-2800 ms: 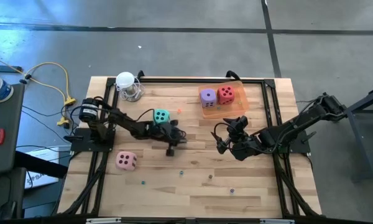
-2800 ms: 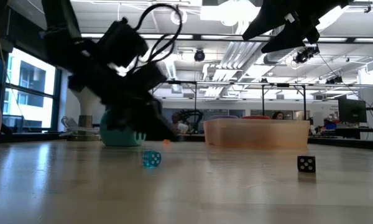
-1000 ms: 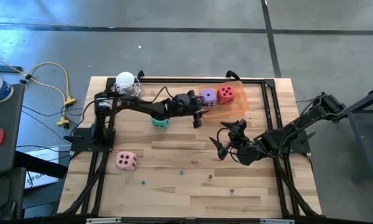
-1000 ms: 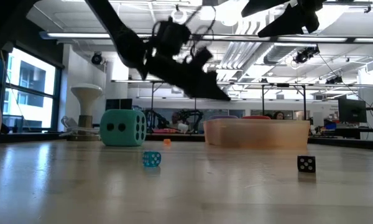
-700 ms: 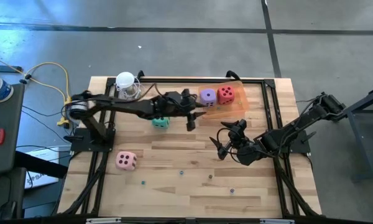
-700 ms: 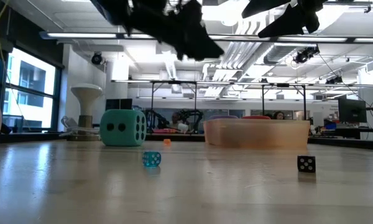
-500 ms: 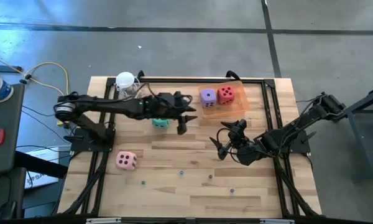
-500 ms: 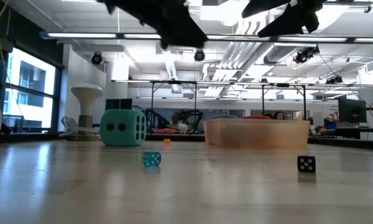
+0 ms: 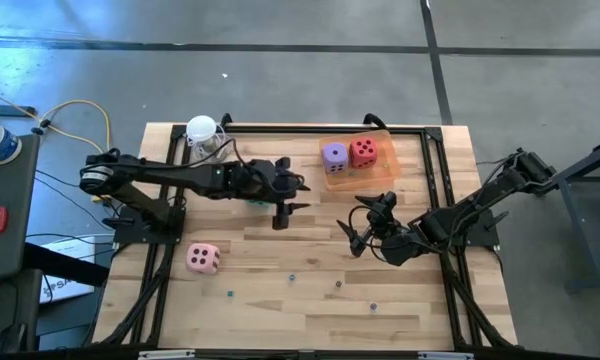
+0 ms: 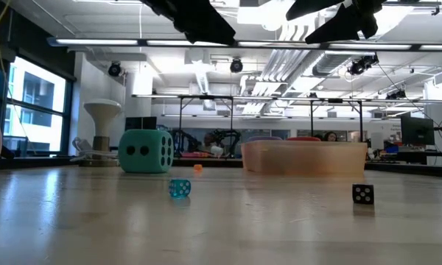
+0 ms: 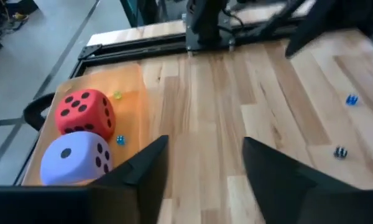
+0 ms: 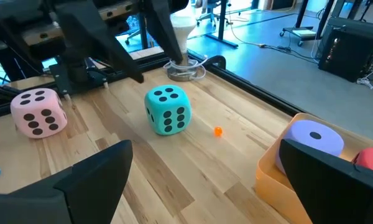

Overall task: Pick & Place Dice
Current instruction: Put the large light blue die into the the orange bin

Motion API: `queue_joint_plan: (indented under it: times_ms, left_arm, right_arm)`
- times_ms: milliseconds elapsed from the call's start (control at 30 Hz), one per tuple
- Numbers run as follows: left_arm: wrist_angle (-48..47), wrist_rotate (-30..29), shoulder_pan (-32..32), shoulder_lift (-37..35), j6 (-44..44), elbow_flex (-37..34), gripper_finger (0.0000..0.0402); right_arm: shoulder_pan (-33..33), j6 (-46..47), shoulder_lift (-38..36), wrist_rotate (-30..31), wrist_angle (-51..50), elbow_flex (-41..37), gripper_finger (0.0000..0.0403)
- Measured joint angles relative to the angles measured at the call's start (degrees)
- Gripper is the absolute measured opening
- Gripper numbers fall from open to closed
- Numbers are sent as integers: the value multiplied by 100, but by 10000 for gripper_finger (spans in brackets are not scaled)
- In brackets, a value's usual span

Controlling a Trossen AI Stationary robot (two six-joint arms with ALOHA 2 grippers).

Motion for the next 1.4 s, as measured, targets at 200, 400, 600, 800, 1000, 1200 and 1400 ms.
queue_joint_plan:
  times_ms: [200,400,600,800,1000,1200,1400]
  left_arm:
    - [57,-124,-14,78,11,7,313]
    - [174,-641,-155,196,125,2,394]
    - [302,-654,-321,264,257,4,395]
    - [82,-592,-489,184,263,8,399]
    - [-1911,-378,-646,-390,591,5,399]
    - [-3435,-297,-710,-1086,-329,4,399]
    - [-3874,-344,-558,-1542,-657,-136,399]
  right_arm:
    - [0,0,0,0,-1,1,398]
    - [0,2,0,0,0,0,398]
    - [0,2,2,-2,-4,-1,398]
    - [0,2,2,-8,-4,0,398]
    - [0,-25,2,-170,-39,0,398]
    - [-43,-50,2,-104,-50,-1,398]
    - [-175,-190,2,-117,60,-1,398]
